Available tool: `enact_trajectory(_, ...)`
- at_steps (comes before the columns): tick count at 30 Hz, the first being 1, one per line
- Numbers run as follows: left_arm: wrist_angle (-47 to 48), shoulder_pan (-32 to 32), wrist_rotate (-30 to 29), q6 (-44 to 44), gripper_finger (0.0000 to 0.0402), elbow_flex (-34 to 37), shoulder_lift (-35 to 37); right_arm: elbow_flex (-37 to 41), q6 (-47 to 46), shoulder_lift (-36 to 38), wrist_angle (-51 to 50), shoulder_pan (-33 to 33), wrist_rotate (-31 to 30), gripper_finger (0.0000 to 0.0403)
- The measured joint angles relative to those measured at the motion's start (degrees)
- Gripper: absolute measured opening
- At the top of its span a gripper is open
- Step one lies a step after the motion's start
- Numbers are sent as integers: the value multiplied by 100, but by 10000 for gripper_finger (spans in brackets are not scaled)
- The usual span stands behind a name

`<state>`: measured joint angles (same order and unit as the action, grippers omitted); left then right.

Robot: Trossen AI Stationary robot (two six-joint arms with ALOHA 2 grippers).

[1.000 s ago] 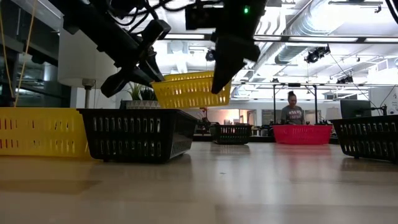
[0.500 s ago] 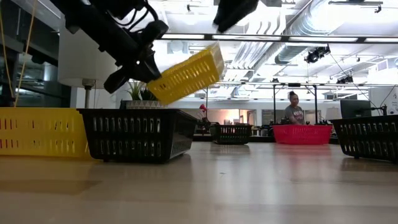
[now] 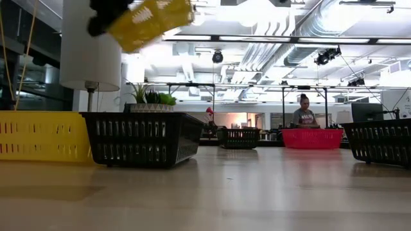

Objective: Stack baskets by color
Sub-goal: Stack the top yellow bin on the middle yellow bin

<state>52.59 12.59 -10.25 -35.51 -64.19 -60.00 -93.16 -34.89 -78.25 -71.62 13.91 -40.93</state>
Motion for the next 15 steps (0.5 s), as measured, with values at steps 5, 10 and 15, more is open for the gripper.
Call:
enact_trajectory(5, 1115, -1090, -621, -1712, 0, 140, 417, 445, -454, 198, -150, 13, -107, 247)
enact_trajectory(10, 1402, -2424, -1231, -3834, 0, 656, 739, 1197, -923, 343, 11, 13, -76, 247)
enact_trajectory(15, 1387, -3505, -1443, -5618, 0, 1242, 560, 1656, -1265, 369, 248, 13, 99, 247)
